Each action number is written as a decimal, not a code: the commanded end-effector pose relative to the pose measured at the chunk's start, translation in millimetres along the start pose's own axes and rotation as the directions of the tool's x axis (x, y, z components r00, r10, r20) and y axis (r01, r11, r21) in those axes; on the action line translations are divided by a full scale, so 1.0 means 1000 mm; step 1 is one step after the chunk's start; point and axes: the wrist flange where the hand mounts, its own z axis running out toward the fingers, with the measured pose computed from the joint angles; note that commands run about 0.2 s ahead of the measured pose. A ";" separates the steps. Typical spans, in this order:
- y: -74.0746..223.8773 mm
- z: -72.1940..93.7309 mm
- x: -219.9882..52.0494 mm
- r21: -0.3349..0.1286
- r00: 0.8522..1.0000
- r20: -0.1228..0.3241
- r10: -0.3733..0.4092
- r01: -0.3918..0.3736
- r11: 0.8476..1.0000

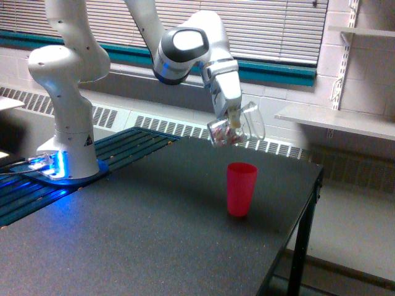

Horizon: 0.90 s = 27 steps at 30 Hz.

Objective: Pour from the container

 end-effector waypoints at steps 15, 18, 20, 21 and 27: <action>0.002 0.023 -0.033 -0.074 0.998 0.045 -0.041 0.045 0.996; 0.004 0.025 -0.035 -0.092 0.997 0.048 -0.056 0.060 0.994; 0.006 0.026 -0.037 -0.103 0.996 0.051 -0.067 0.072 0.992; 0.006 0.027 -0.038 -0.108 0.996 0.052 -0.074 0.079 0.991; 0.010 0.030 -0.044 -0.137 0.993 0.064 -0.099 0.107 0.985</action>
